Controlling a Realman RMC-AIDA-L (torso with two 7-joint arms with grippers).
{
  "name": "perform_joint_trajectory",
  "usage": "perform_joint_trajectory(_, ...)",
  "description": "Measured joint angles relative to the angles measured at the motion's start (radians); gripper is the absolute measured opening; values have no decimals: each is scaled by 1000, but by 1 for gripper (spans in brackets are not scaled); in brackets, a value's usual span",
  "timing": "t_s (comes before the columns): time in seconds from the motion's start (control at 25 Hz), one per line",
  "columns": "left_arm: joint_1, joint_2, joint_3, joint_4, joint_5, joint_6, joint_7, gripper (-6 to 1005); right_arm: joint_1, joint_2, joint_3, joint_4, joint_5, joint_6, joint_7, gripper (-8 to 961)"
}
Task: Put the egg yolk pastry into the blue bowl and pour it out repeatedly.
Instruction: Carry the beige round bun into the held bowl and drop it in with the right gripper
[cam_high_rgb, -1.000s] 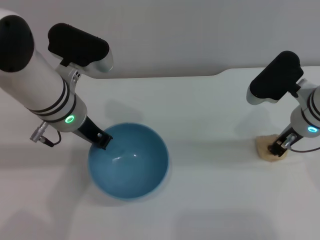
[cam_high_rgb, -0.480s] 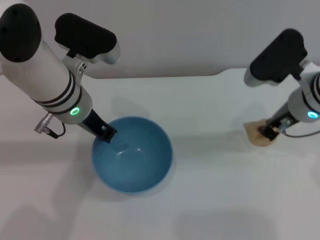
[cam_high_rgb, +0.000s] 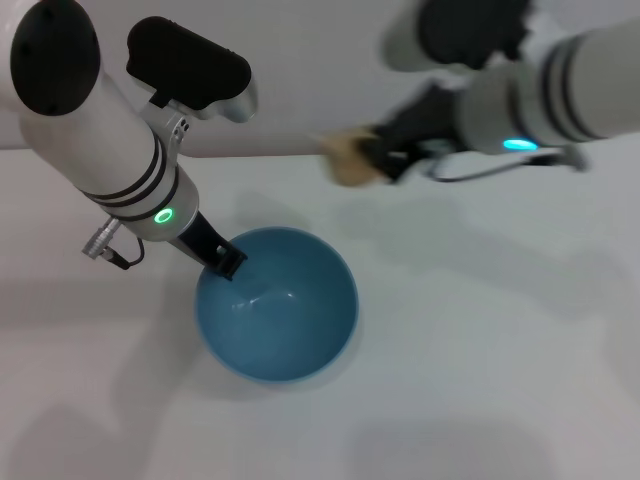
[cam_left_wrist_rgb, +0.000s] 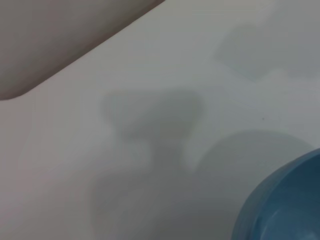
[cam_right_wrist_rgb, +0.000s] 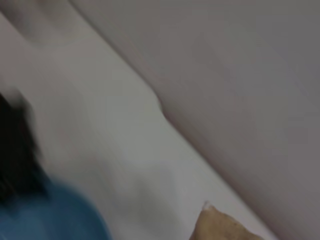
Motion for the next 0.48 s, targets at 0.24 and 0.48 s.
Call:
perform_joint_trajectory(0.24, -1, -2, 1, 0, -4, 3, 0, -1, 2, 1, -140, 8, 88, -177, -42, 54)
perform_joint_trajectory(0.48, -1, -3, 1, 4, -5, 10, 0, -1, -5, 2, -197, 9, 95, -183, 0, 22)
